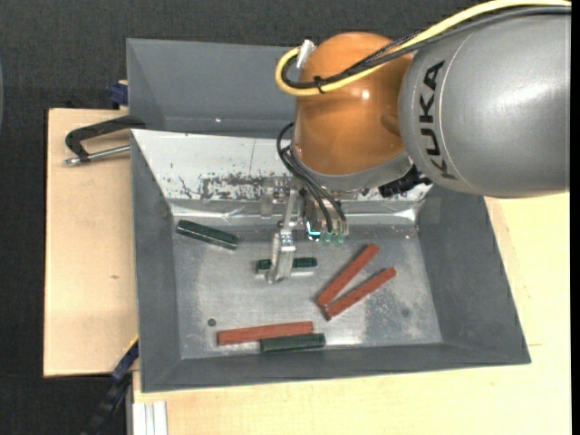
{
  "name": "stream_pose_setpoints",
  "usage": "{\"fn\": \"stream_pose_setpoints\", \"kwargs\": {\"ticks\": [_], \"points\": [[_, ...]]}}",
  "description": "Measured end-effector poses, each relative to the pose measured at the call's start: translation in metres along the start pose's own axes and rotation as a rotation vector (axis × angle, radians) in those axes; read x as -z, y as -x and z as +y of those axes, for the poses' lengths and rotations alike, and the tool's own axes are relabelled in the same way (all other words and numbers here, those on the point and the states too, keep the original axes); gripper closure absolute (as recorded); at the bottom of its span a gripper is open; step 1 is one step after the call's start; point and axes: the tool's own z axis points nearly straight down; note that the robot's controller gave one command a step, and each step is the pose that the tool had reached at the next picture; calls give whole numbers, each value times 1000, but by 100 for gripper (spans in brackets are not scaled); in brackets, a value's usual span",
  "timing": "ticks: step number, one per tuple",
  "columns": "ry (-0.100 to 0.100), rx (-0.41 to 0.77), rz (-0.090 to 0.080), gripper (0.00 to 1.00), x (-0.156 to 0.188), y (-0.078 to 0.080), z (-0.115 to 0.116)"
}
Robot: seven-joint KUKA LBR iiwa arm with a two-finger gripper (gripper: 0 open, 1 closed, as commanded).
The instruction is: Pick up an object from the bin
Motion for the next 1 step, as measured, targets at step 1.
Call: {"fn": "stream_pose_setpoints", "kwargs": {"ticks": [1], "points": [[1, -2, -8, 0, 4, 2, -1]]}}
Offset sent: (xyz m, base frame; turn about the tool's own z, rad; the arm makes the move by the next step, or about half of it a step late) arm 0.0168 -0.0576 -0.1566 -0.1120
